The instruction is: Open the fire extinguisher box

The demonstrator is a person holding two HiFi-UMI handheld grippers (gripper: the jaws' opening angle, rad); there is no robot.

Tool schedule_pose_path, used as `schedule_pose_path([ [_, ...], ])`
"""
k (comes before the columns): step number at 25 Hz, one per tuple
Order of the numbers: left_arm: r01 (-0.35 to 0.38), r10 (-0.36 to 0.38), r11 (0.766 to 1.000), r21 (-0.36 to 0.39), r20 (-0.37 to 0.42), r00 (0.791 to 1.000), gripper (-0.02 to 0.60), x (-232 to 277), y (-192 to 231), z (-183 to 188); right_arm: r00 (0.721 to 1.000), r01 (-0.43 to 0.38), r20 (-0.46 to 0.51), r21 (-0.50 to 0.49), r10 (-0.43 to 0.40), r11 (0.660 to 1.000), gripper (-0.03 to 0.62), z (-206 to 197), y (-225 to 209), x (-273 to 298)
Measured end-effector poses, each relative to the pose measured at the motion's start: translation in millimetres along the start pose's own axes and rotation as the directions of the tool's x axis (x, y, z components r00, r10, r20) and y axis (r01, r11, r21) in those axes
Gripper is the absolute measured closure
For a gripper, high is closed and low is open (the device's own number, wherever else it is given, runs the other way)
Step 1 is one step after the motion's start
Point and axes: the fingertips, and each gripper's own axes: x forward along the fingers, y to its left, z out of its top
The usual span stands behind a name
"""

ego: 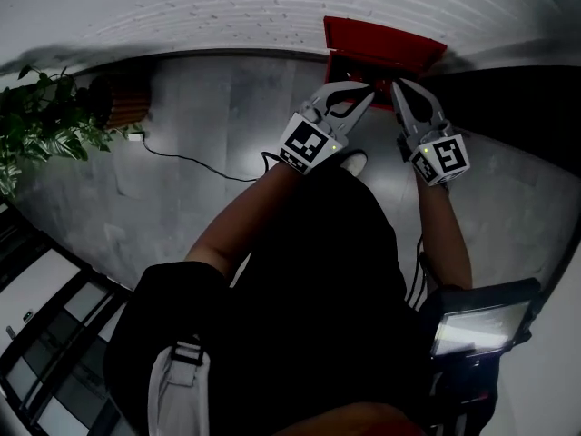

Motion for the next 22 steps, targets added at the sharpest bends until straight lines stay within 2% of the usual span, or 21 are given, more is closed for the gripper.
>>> schedule_pose_path([
  [3, 0.008, -0.008, 1.0, -0.001, 0.017, 1.0, 0.577, -20, -15, 22, 0.997, -0.078, -0.023, -0.08, 0.076, 0.994, 0.586, 25, 53, -18],
  [8, 0.055, -0.055, 0.998, -0.006, 0.003, 0.999, 0.577, -60, -49, 42, 0.987, -0.156, -0.066, -0.129, 0.148, 0.979, 0.586, 50, 118, -53],
  [13, 0.092, -0.092, 0.996, -0.002, 0.002, 0.996, 0.577, -103, -83, 62, 0.983, -0.177, -0.065, -0.134, 0.169, 0.975, 0.586, 74, 159, -76],
  [19, 0.089, -0.089, 0.996, 0.003, 0.044, 0.995, 0.577, -148, -104, 92, 0.978, -0.205, -0.068, -0.193, 0.195, 0.96, 0.586, 97, 211, -90],
  [22, 0.097, -0.098, 0.995, 0.019, 0.055, 0.994, 0.577, -150, -109, 101, 0.98, -0.201, -0.05, -0.197, 0.195, 0.96, 0.586, 101, 216, -91],
])
